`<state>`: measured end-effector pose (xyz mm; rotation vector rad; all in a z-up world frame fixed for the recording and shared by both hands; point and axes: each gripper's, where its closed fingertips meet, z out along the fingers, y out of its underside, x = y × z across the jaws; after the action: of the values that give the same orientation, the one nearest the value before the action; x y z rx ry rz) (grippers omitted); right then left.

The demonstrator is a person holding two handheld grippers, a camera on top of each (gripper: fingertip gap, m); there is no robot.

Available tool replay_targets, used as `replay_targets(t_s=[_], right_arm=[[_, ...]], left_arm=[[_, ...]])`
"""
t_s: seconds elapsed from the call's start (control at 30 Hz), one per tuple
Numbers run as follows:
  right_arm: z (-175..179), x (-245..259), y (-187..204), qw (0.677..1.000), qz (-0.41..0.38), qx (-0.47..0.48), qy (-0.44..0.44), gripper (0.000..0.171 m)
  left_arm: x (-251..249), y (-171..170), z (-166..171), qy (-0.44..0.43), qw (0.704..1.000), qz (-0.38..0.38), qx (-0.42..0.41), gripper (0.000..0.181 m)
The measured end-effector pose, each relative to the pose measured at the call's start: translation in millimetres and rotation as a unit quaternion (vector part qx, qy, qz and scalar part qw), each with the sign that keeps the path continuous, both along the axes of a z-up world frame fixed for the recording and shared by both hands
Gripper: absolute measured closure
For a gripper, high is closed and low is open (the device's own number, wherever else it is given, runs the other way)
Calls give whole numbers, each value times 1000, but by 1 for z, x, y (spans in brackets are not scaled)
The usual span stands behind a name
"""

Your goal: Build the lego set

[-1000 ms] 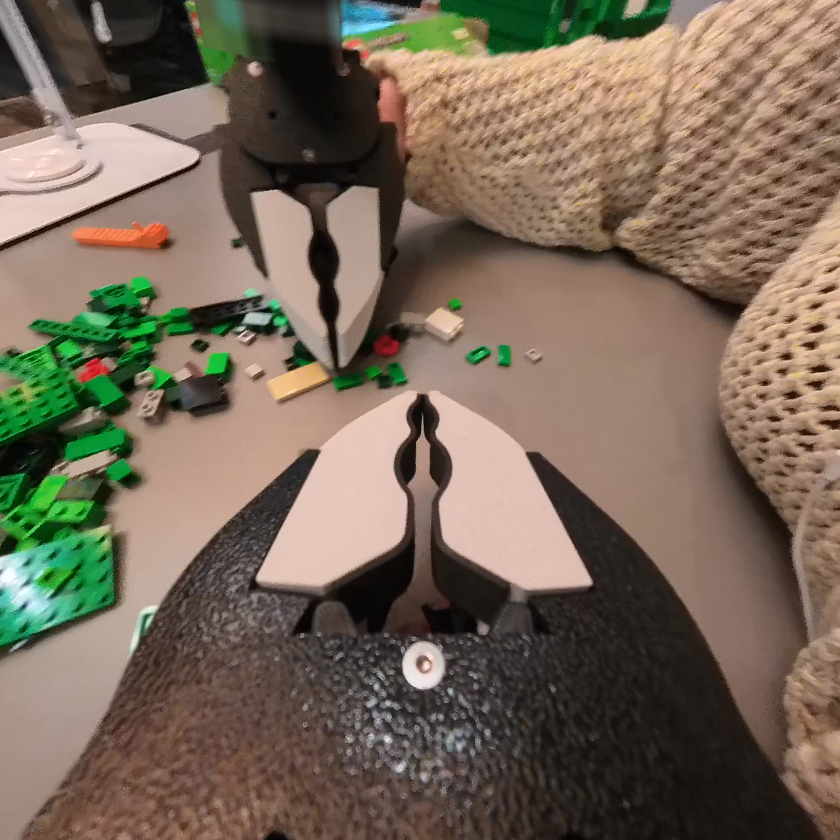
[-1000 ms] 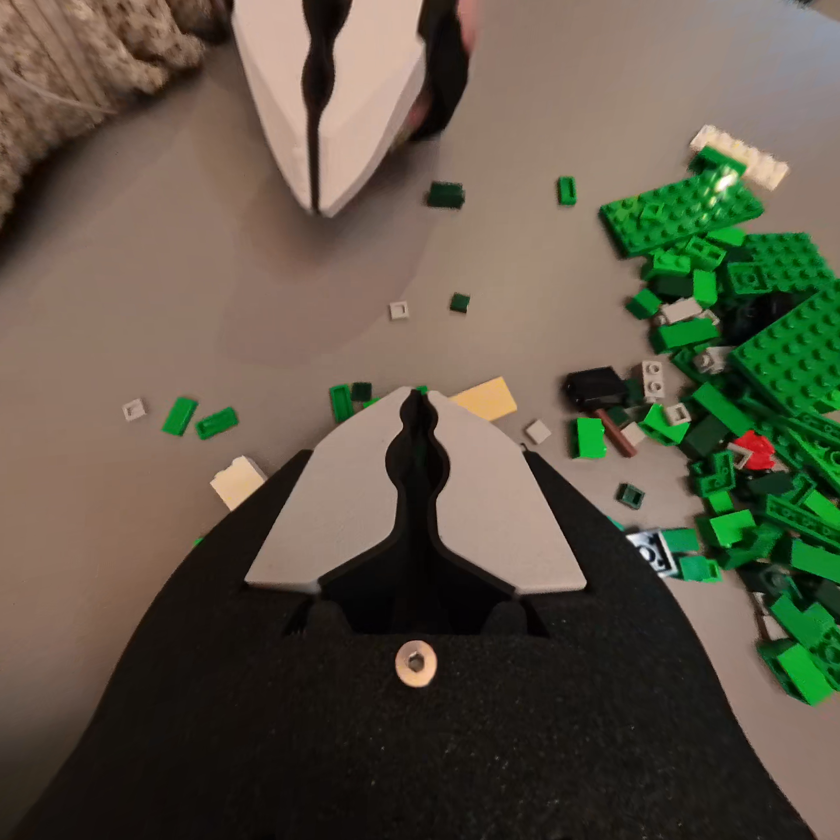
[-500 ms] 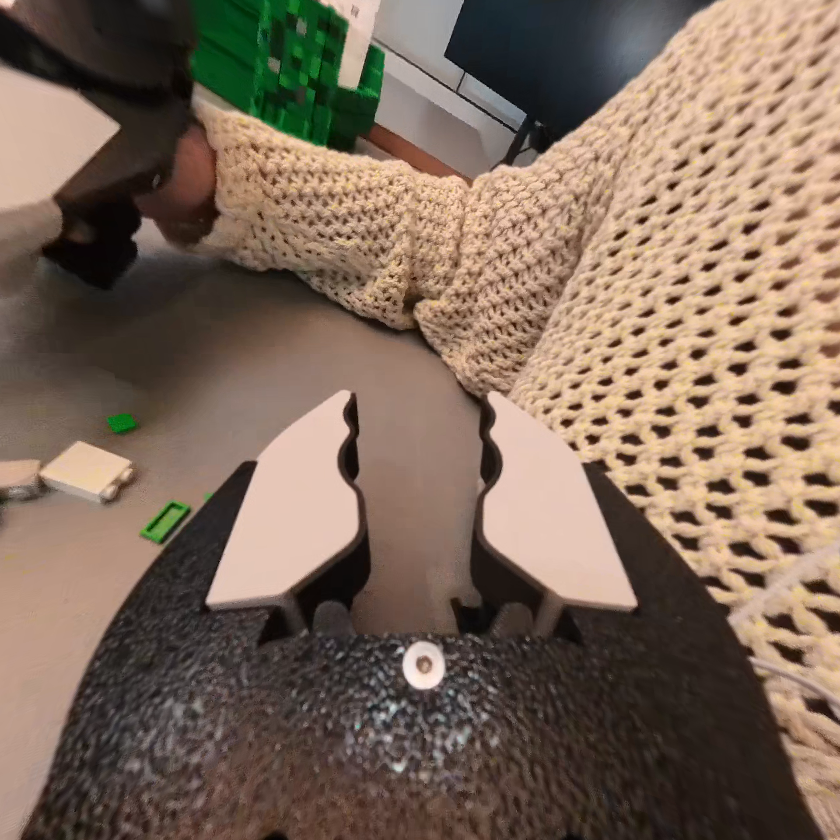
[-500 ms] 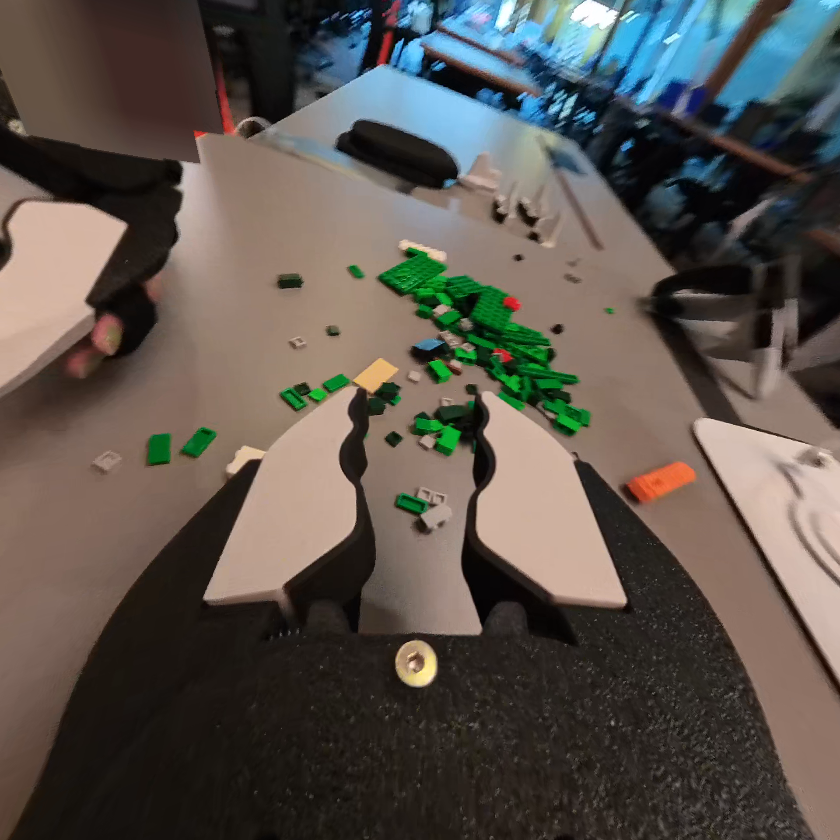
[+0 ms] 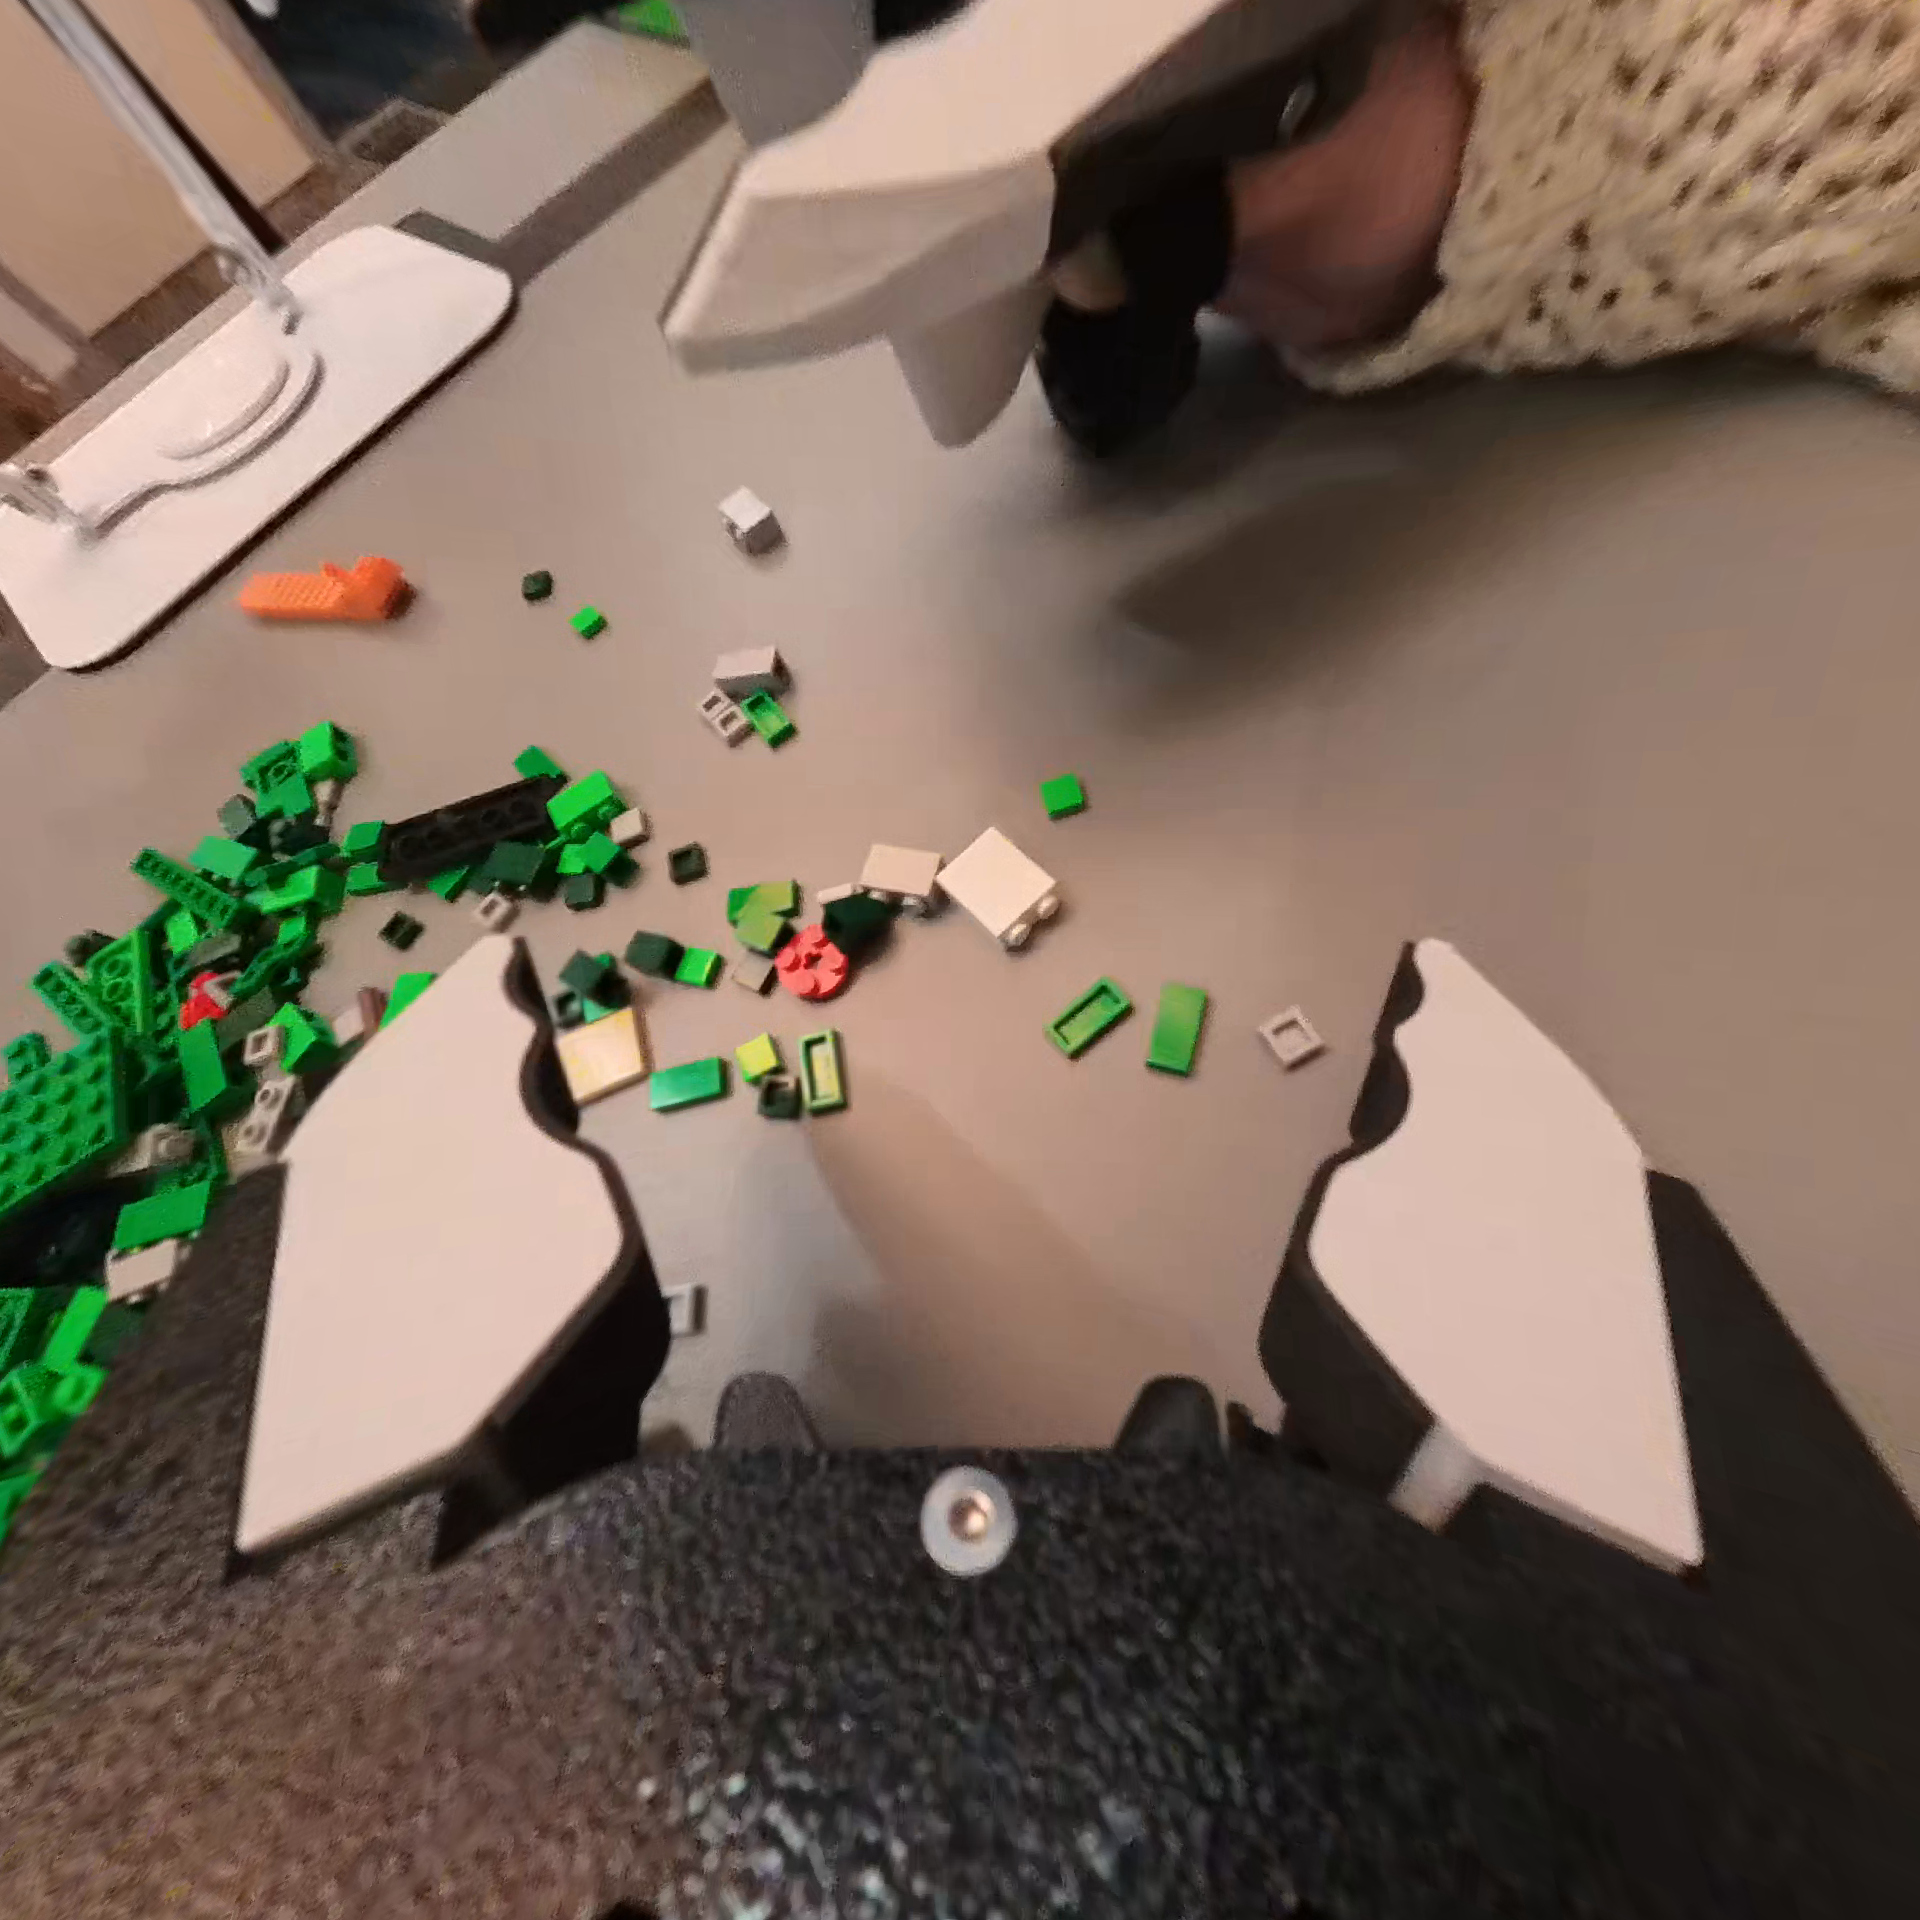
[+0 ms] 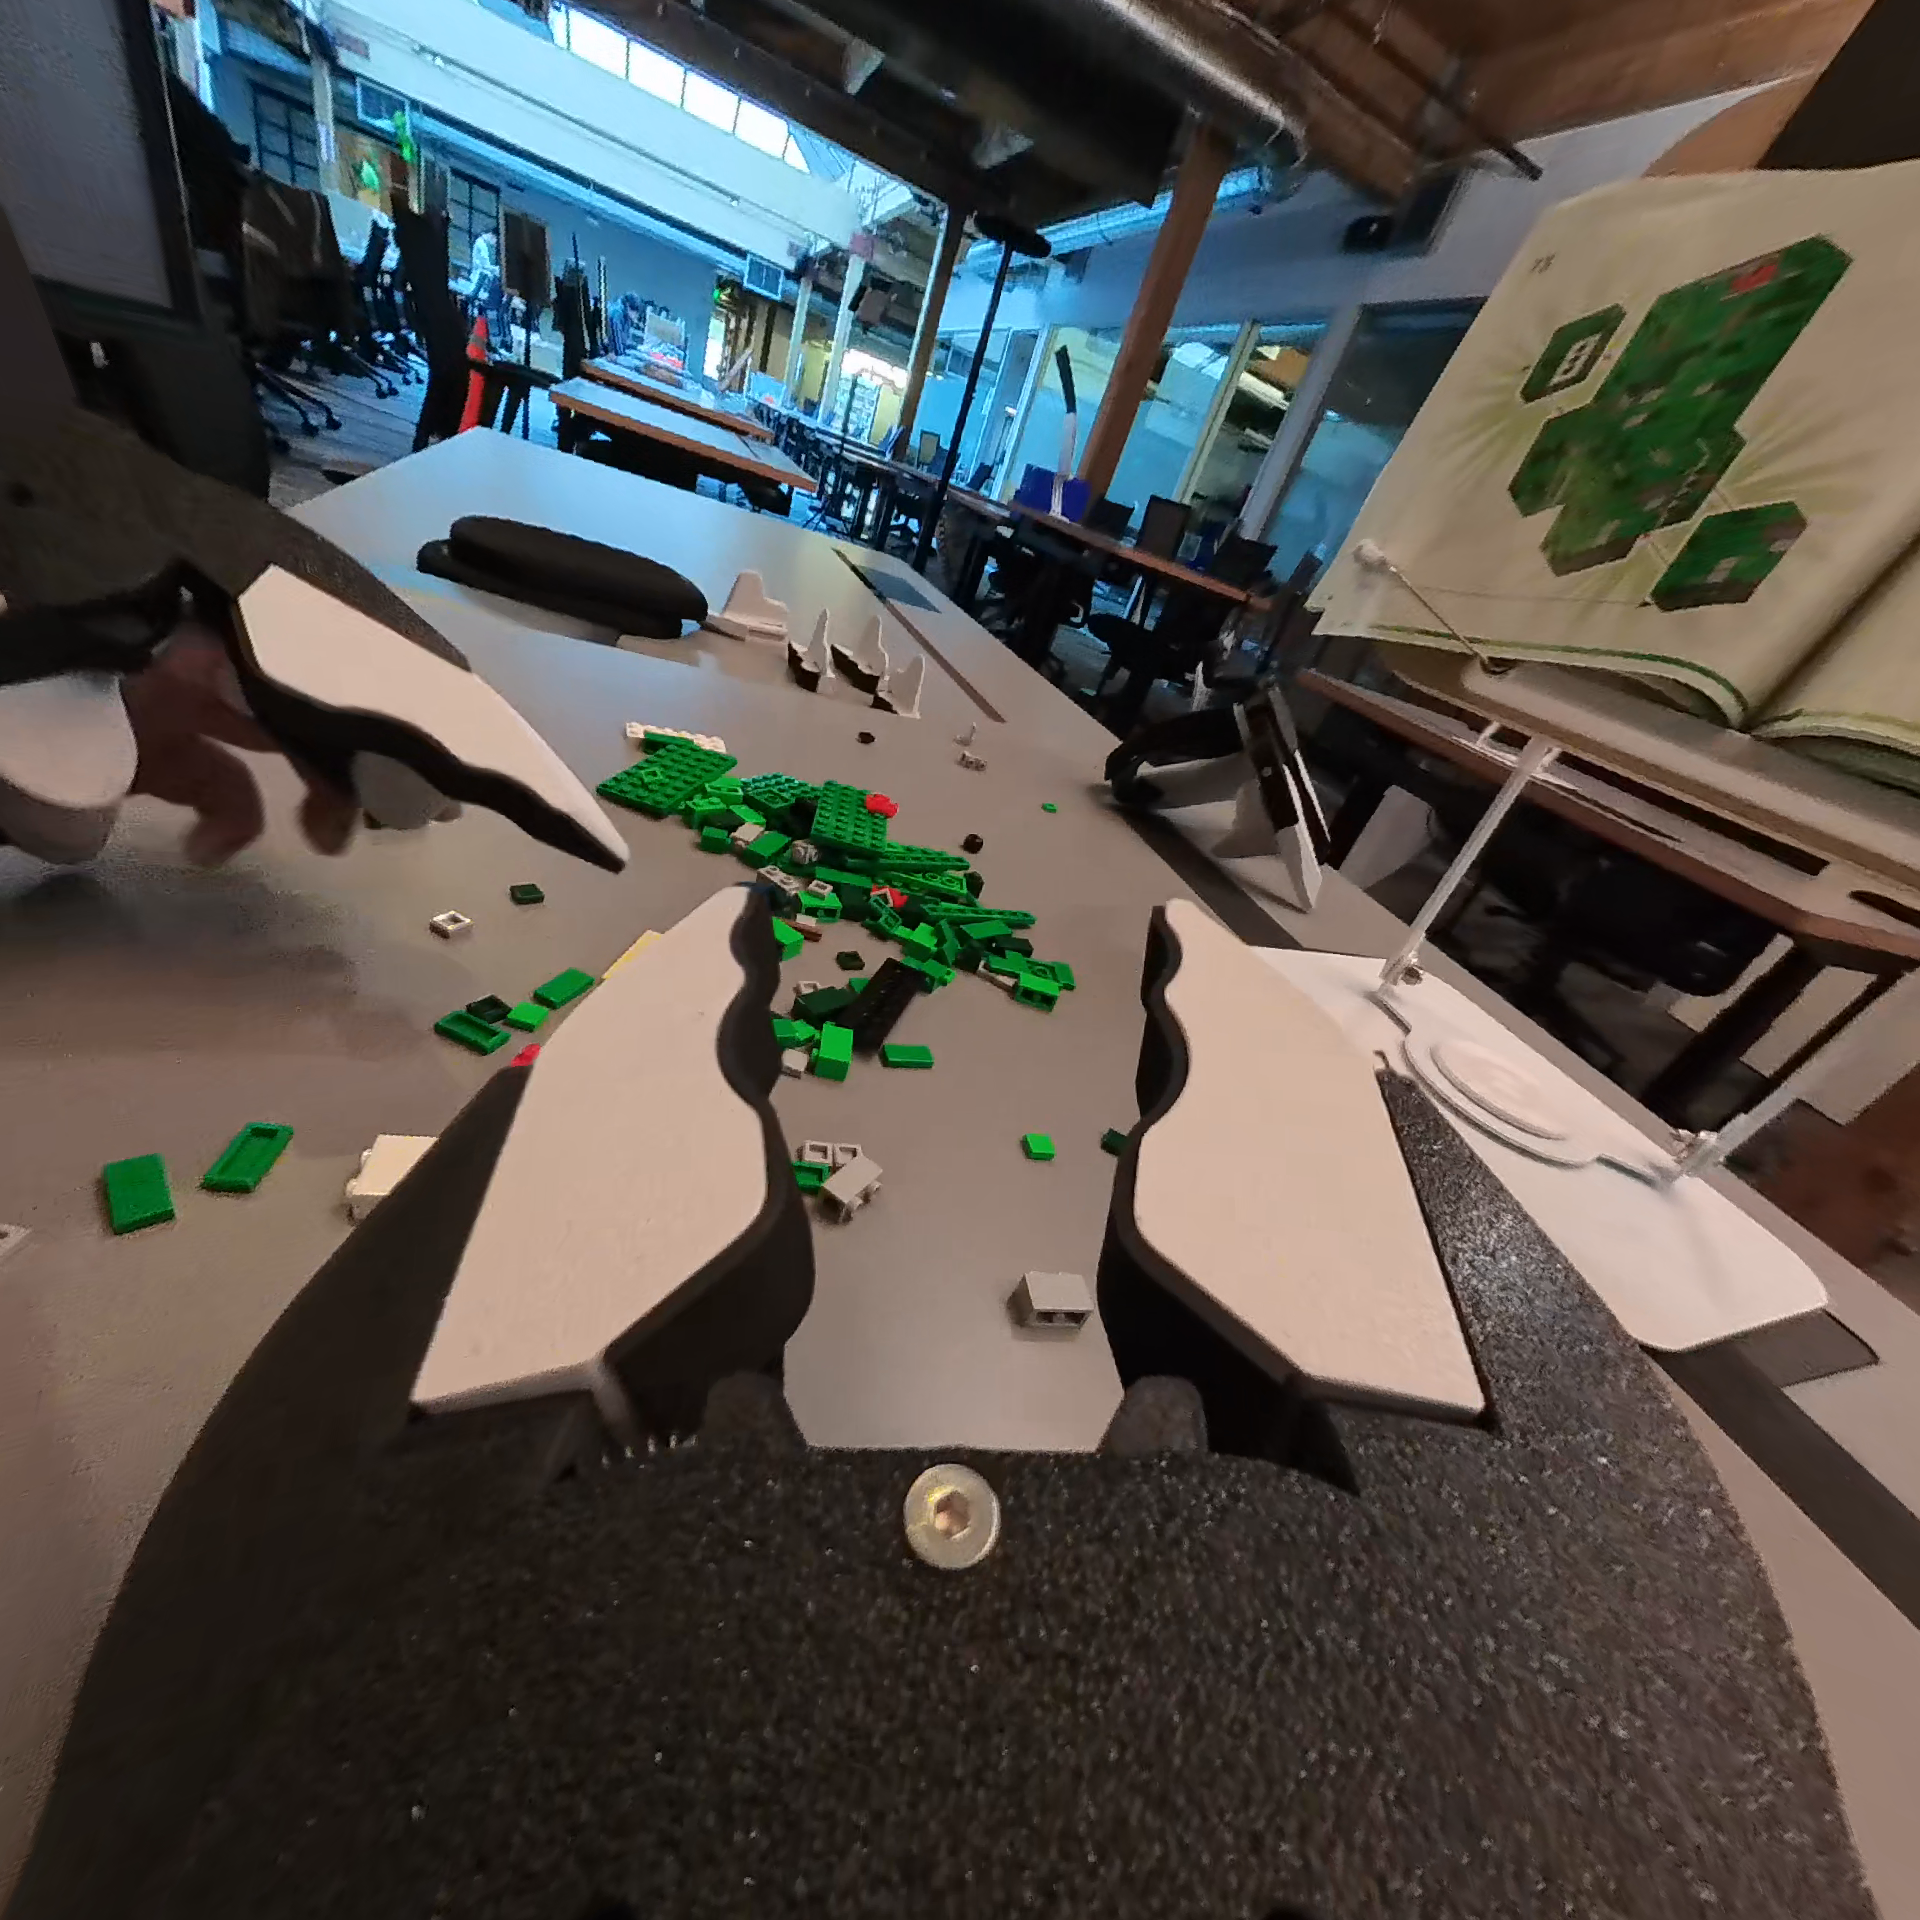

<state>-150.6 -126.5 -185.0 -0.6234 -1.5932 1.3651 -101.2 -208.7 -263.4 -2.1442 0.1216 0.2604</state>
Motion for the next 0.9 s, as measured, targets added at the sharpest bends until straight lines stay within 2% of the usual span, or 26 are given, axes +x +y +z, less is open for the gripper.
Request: replay_targets(t_s=[0.07,0.23,0.43,0.7,0.8,0.9], right_arm=[[1,0,1,1000,-1,-2,4,104],[6,4,3,1000,10,-24,13,109],[9,6,7,999,13,-49,15,112],[11,4,11,999,-5,-50,18,112],[16,1,28,996,-63,-50,39,112],[16,-3,62,982,-179,-46,42,123]], left_arm=[[-9,4,-4,8,1000,20,-9,35],[-35,16,5,-26,996,77,29,35],[-58,19,-10,9,993,115,-28,35],[-132,-6,-3,50,975,213,-23,35],[-143,-16,1,49,974,217,-30,39],[-107,-7,20,36,987,156,23,62]])
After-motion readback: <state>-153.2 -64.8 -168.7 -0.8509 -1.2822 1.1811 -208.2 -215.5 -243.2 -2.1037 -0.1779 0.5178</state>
